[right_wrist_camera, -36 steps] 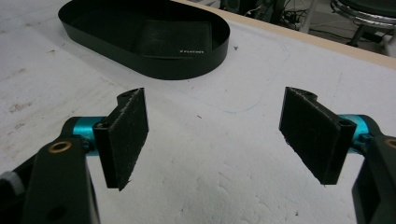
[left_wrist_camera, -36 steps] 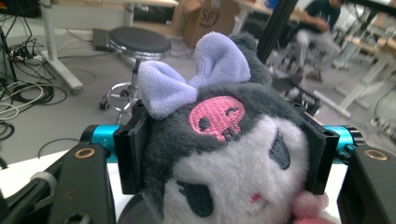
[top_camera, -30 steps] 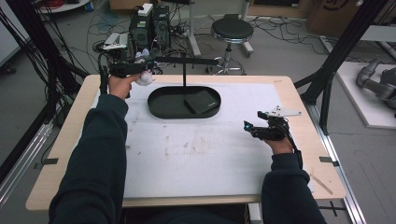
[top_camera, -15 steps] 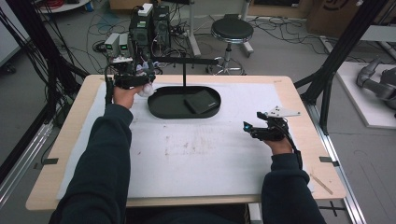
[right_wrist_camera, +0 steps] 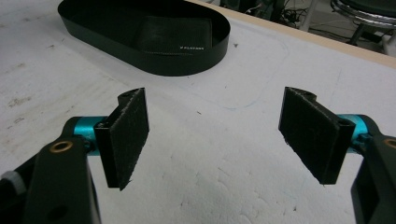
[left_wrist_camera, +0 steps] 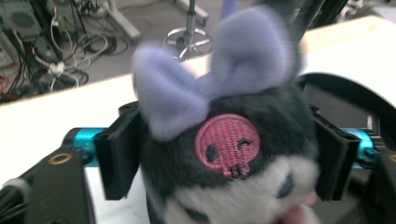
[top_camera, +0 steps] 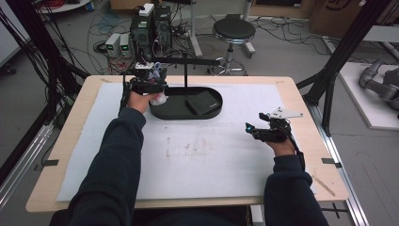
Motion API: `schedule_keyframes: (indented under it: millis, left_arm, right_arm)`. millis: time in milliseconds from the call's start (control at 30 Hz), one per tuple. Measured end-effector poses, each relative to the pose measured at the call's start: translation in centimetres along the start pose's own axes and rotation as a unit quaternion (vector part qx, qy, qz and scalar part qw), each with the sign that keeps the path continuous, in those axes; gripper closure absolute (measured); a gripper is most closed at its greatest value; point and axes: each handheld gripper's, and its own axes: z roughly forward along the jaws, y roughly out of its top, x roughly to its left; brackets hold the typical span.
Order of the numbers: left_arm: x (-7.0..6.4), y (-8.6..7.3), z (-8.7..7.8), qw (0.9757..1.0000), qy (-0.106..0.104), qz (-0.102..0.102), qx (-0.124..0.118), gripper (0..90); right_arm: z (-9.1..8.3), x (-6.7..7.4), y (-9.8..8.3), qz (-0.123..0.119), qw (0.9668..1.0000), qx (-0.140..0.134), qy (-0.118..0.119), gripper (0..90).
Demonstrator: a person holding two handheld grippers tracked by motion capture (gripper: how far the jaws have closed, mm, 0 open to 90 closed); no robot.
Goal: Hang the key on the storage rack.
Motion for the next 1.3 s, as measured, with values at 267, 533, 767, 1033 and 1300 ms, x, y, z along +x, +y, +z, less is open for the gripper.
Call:
schedule_keyframes:
  millis: [267, 533, 767, 1033, 1300]
  left_arm:
    - [0.6, -2.6, -1.3, 0.9996, 0.0, -0.023, 0.017, 23.5]
    - [-0.5, -3.6, -4.6, 0.9974, -0.05, -0.024, -0.047, 26.9]
    - [-1.7, -5.5, -7.9, 0.9915, -0.086, -0.001, -0.098, 25.2]
    - [-1.7, -8.4, -11.4, 0.9843, -0.094, 0.031, -0.146, 21.0]
    - [-1.3, -10.7, -12.8, 0.9851, -0.089, 0.048, -0.14, 21.0]
  right_arm:
    - [0.2, 0.3, 0.0, -0.002, 1.0, 0.003, 0.005, 24.7]
    - [0.2, 0.2, 0.0, -0.011, 0.9999, 0.007, -0.001, 24.7]
    - [0.1, 0.5, 0.0, -0.024, 0.9996, 0.011, -0.01, 24.6]
    - [-0.6, 0.5, 0.0, -0.038, 0.999, 0.01, -0.02, 24.6]
    - [-1.2, 0.6, 0.0, -0.039, 0.9988, 0.01, -0.027, 24.6]
